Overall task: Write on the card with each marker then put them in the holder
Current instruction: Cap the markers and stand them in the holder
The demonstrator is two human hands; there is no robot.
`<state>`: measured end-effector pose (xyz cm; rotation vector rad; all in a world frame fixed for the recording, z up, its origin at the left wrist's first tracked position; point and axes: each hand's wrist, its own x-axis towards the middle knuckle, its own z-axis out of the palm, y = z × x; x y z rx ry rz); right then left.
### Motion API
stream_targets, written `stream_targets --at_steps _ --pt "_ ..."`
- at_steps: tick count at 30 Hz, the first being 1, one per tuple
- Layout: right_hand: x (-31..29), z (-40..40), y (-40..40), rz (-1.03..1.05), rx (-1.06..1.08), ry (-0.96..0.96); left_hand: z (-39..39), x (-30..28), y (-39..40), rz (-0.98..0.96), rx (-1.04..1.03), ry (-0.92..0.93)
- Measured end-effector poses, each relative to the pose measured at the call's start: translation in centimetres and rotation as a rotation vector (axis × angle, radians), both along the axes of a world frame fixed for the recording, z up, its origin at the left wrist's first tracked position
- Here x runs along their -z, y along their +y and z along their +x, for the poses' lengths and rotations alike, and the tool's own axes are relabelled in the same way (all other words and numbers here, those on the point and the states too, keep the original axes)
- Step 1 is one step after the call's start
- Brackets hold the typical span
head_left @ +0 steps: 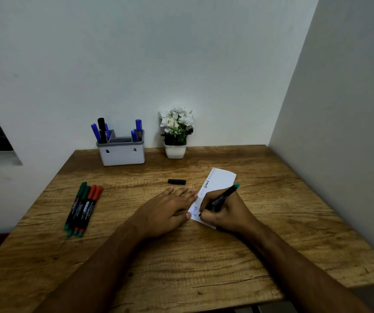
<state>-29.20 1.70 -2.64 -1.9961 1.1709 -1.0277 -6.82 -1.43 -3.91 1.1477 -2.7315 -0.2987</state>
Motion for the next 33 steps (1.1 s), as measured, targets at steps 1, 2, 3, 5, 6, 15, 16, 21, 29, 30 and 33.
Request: stream_targets --at_steps 1,2,3,5,6,15,16,21,29,30,33 --pt "-0.03 0.02 0.04 -0.002 -0.006 0.006 0.02 0.03 0.01 0.003 -0.001 0.002" --pt "0.01 0.01 0.03 -0.002 -0.007 0.014 0.05 0.02 -0.01 0.004 -0.001 0.005" --pt "-0.04 0.0 0.01 0.003 -0.004 0.016 0.06 0.0 -0.04 0.004 0.0 0.007" --pt "-0.13 0.0 -0.05 0.0 0.011 0.017 -0.03 -0.04 -0.04 0.006 -0.001 0.002" --pt "-0.14 -0.01 -0.11 -0.005 0.017 0.016 -0.05 -0.09 0.0 0.007 -0.002 -0.004" --pt "-0.22 0.04 0.0 0.014 0.041 0.001 -0.04 -0.24 0.06 0.022 -0.002 -0.009" --pt "-0.25 0.08 0.03 0.011 0.045 0.0 0.01 -0.24 0.08 0.021 -0.001 -0.009" --pt "-0.08 0.31 -0.09 0.01 0.082 -0.005 -0.02 -0.29 0.22 0.014 -0.002 0.005" --pt "0.21 0.33 -0.11 -0.005 0.11 -0.051 0.02 -0.34 0.02 0.041 0.004 0.029" --pt "0.24 0.32 -0.19 -0.012 0.109 -0.051 -0.01 -0.35 0.0 0.041 0.004 0.034" --pt "0.32 0.16 -0.35 0.001 0.121 -0.043 -0.02 -0.37 0.02 0.051 0.006 0.039"
